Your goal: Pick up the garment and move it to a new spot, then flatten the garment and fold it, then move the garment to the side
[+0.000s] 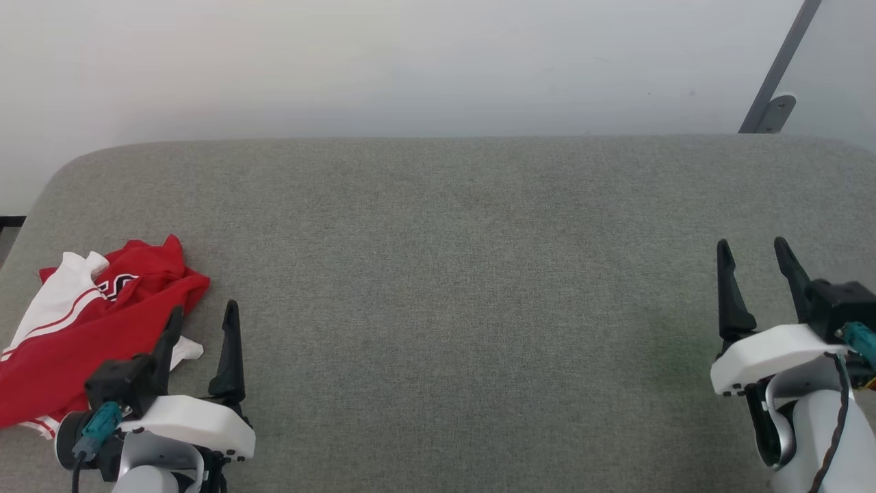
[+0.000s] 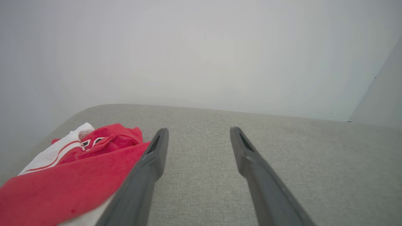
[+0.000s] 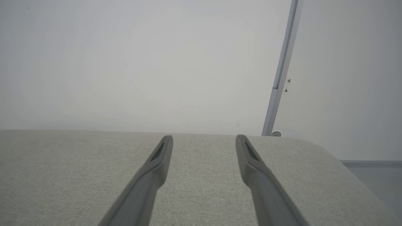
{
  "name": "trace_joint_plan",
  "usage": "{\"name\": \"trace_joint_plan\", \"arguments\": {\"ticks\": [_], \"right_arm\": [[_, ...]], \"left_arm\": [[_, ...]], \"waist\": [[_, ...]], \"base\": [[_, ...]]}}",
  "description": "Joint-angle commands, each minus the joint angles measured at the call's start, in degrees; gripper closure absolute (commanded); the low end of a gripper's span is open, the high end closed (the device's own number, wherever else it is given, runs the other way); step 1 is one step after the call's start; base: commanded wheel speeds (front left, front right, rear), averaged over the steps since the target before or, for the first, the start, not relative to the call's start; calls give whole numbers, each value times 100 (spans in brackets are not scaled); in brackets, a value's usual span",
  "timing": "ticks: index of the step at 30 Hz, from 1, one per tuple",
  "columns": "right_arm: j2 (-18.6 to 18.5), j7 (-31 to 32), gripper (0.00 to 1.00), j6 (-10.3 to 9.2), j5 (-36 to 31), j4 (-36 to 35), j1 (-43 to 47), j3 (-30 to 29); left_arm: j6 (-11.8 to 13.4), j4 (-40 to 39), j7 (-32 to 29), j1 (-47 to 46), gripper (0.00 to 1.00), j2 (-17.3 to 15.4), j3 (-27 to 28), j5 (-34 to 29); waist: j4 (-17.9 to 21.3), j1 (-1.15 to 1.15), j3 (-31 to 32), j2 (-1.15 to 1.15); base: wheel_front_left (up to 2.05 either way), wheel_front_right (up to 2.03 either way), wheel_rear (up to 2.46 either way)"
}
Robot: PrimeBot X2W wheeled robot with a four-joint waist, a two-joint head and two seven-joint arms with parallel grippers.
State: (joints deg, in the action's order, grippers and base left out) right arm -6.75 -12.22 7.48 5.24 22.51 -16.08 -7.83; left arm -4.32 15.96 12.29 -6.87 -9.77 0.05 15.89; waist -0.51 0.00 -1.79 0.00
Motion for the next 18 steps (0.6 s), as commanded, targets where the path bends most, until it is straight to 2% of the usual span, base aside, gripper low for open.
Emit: {"name": "trace_joint_plan", "arguments": {"ticks": [1, 18], "right_arm": [[41, -71, 0, 1, -105, -25, 14, -44], [74, -258, 0, 1, -755, 71, -26, -162]], "left_arm": [[-37, 0, 58, -101, 0, -18, 28, -160], [-196, 195, 245, -133, 0, 15, 95, -874]], "waist": [[0, 0, -1, 0], [1, 0, -12, 0]], "base": [[0, 0, 0], [0, 0, 0]]}}
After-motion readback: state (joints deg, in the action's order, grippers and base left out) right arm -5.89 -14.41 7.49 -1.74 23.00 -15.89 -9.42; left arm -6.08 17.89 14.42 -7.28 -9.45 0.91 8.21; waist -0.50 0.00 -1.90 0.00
